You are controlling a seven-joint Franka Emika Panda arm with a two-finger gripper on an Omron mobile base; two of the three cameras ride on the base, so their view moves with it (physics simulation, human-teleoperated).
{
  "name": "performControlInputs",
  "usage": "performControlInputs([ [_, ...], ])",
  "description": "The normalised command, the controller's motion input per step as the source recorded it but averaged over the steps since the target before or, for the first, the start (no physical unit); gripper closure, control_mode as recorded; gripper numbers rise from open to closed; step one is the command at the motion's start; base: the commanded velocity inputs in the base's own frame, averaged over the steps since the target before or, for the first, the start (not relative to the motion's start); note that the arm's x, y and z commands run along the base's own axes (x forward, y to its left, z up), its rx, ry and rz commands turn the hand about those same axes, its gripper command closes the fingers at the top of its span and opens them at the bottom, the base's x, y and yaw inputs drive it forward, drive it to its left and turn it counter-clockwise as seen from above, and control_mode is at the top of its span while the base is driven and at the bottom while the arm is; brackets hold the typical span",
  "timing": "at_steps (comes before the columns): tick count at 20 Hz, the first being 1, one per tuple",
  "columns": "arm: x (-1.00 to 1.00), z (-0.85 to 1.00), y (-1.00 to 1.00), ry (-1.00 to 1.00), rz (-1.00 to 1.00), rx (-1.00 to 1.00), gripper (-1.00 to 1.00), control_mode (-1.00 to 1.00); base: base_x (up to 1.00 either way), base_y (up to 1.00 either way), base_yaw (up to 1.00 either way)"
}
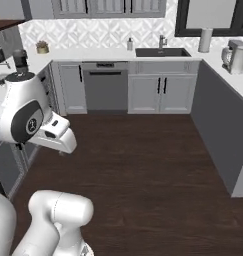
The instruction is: Navigate to the electric kettle.
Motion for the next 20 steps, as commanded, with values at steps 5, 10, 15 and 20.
performControlInputs([
  [5,0.00,0.00,0.00,0.00,0.00,0.00,-1.00,1.00,1.00,0.00,0.09],
  [10,0.00,0.00,0.00,0.00,0.00,0.00,-1.00,1.00,1.00,0.00,0.09],
  [15,0.00,0.00,0.00,0.00,0.00,0.00,-1.00,1.00,1.00,-0.09,0.08],
  [20,0.00,0.00,0.00,0.00,0.00,0.00,-1.00,1.00,1.00,-0.22,0.07],
])
